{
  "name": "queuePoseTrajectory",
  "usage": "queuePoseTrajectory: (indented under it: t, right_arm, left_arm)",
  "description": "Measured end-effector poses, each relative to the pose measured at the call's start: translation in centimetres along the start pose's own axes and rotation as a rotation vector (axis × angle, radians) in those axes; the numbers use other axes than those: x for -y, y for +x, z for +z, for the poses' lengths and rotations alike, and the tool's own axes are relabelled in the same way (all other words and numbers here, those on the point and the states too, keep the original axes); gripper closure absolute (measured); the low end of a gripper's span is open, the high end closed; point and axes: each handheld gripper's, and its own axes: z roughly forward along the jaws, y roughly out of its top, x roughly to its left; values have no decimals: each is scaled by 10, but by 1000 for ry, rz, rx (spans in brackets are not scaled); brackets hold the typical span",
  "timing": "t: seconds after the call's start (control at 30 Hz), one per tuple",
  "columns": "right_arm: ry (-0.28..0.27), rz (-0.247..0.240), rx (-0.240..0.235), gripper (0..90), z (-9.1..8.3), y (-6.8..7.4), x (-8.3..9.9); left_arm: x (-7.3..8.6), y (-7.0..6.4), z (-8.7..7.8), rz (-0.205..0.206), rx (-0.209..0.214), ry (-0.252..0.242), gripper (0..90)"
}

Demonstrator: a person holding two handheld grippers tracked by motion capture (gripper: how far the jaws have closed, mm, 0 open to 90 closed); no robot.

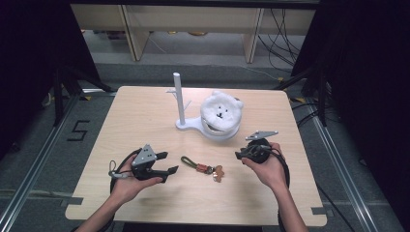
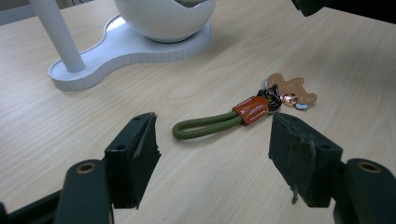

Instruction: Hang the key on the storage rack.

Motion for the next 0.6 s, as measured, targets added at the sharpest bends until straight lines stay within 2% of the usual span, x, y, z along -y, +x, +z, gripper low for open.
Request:
queuePoseTrajectory:
  t: [0.03,0.13,0.3,0.37,0.4,0.47,0.5,0.53,0.6]
  right_arm:
    - [32,-18,-12,735,0,1,-2]
    - [64,-46,-38,756,5,7,-4]
    - [123,-87,-105,732,12,17,-9]
    - [119,-104,-116,719,17,19,-11]
    - [150,-89,-110,706,18,22,-13]
    - [151,-107,-127,683,23,26,-16]
    - [150,-122,-151,675,27,28,-17]
    - [149,-151,-158,670,30,29,-18]
    - [164,-170,-174,646,36,33,-21]
  left_arm:
    - [0,0,0,2,1,2,326]
    - [-1,-2,1,2,2,-1,336]
    - [-3,-4,0,5,0,4,356]
    - [-2,-3,-2,6,3,6,365]
    - [-2,-4,-3,9,-2,11,369]
    - [0,-4,-6,4,-2,10,371]
    - [1,-5,-7,2,-1,11,371]
    - [3,-4,-8,3,5,12,371]
    - [4,-4,-10,0,-5,19,370]
